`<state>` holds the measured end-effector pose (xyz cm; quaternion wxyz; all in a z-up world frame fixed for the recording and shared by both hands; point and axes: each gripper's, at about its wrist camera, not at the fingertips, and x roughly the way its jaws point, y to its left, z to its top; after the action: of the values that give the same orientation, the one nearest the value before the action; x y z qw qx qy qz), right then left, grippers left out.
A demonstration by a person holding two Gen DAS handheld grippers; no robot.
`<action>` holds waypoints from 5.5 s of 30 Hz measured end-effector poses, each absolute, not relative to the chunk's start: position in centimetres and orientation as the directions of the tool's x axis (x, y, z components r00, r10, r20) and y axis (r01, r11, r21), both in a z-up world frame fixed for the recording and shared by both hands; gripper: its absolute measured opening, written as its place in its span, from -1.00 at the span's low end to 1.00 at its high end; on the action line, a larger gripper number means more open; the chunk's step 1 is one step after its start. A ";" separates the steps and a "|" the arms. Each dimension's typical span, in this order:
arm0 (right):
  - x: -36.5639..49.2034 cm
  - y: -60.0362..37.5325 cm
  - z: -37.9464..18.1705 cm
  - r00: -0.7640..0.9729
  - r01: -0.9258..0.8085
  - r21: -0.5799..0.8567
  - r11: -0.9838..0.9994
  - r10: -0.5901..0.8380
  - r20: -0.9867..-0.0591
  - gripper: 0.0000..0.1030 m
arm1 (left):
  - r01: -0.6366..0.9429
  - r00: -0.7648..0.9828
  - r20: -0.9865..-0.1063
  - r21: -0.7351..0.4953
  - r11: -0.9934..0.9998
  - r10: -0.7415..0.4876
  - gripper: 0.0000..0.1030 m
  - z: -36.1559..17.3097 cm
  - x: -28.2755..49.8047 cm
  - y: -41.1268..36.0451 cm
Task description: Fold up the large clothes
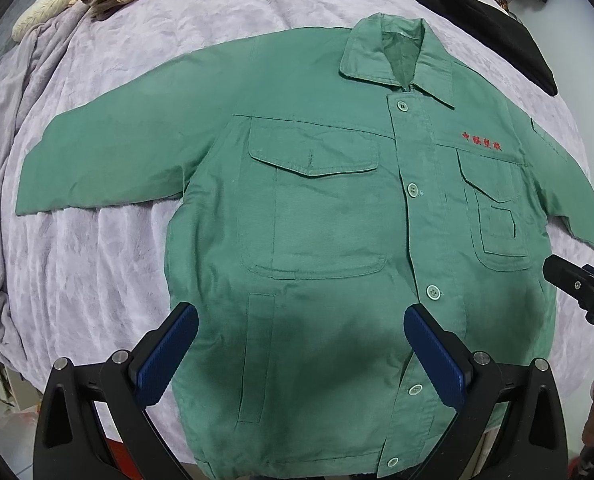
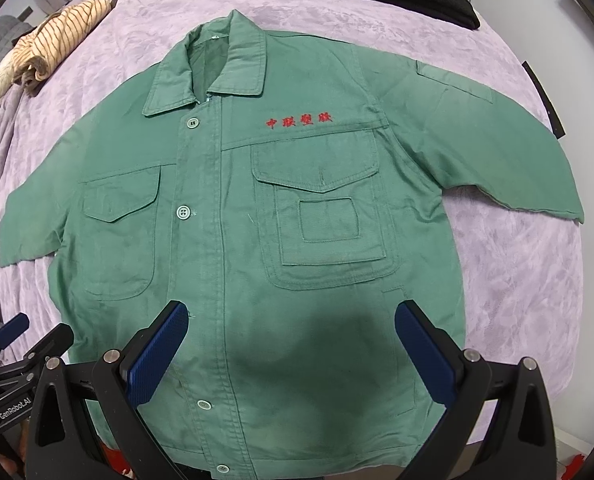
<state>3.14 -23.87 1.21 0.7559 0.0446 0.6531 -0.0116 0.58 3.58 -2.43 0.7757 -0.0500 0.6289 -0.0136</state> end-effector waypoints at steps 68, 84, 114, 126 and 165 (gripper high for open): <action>1.6 -27.0 -3.8 0.188 0.146 0.103 0.984 0.075 -0.979 1.00 | 0.348 0.371 -0.916 -0.014 0.937 -0.151 -0.83 -10.2 7.6 -2.9; 13.4 -2.5 -7.7 0.315 -0.396 -0.001 0.918 0.135 -0.939 0.97 | -0.186 0.335 -0.937 0.039 0.982 0.101 -0.82 -11.5 4.7 16.2; 9.2 -8.3 -11.3 0.181 0.268 0.815 0.514 0.804 -0.566 0.27 | -0.330 0.336 -0.930 0.031 0.944 0.148 0.98 -8.3 6.0 24.1; 10.3 6.5 -15.8 0.149 0.271 0.825 0.496 0.825 -0.545 -0.88 | -0.312 0.304 -0.936 0.077 0.947 0.176 0.98 -9.3 3.8 27.8; -0.4 -15.0 -6.6 0.162 0.227 0.362 0.904 0.331 -0.930 0.00 | -0.046 0.153 -0.988 -0.017 0.999 -0.009 0.99 -14.4 -3.3 19.5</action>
<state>-0.40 -15.00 -6.56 0.7309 0.2159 0.6464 0.0357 -3.32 19.47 -14.42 0.7591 -0.0213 0.6505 0.0121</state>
